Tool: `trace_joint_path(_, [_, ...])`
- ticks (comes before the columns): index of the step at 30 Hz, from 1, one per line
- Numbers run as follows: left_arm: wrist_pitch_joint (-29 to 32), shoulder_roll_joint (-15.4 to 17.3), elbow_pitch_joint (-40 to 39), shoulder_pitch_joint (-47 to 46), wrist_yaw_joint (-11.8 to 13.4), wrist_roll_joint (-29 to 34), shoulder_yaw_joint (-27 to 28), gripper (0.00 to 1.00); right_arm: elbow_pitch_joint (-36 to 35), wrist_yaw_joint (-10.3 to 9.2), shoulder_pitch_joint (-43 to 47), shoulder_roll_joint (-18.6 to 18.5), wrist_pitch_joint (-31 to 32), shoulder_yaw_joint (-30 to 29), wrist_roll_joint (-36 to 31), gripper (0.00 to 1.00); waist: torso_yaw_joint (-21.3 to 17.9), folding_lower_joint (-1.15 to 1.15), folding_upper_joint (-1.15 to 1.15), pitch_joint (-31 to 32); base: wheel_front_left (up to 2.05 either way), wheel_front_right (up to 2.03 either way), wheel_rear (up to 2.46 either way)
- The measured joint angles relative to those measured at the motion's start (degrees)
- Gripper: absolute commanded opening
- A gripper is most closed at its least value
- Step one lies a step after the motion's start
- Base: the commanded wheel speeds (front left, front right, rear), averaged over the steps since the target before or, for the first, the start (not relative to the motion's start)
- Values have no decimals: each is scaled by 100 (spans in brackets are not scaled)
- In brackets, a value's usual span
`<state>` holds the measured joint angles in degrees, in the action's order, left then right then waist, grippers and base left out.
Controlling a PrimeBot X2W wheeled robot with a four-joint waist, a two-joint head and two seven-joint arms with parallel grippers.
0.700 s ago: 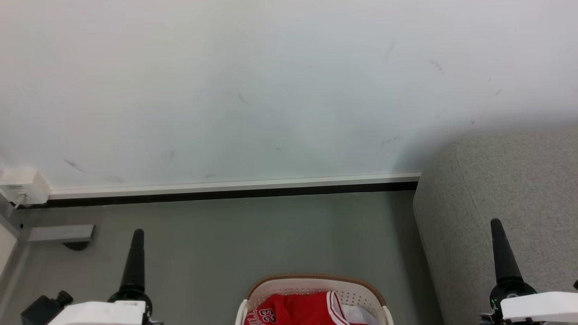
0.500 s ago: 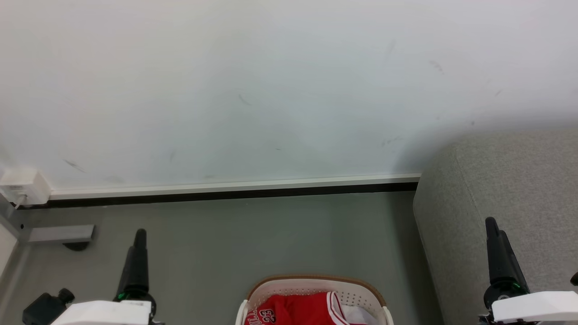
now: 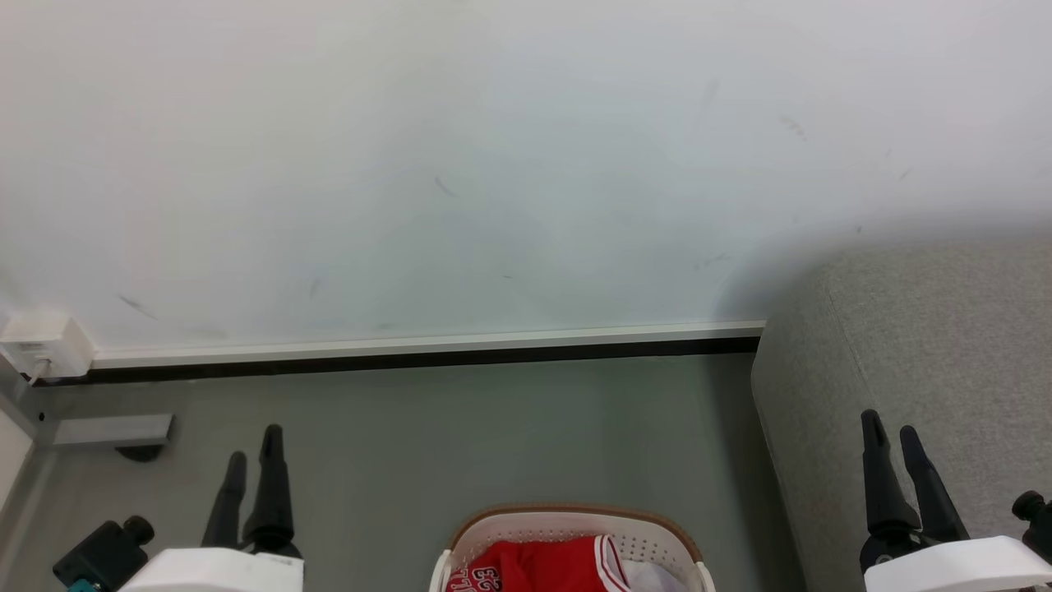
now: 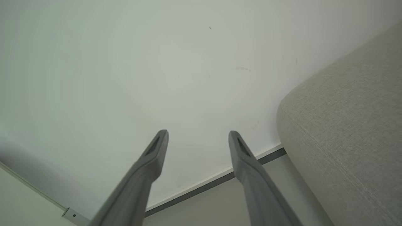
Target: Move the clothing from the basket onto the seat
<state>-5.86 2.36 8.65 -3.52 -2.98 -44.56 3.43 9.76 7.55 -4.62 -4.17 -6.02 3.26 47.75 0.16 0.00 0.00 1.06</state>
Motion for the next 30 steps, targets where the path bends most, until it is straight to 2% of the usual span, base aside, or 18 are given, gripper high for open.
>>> trace_joint_path(10, [-181, 5, 64, 10, 154, 840, -31, 100, 71, 0, -5, -25, -163, 181, -869, 100, -4, 0, 0, 30, 0, 0, 0])
trace_joint_path(30, [-464, 13, 136, 55, 271, 2169, -142, 100, 190, 0, -40, -113, -449, 403, -1963, 100, -15, 0, 0, 104, 0, 0, 0])
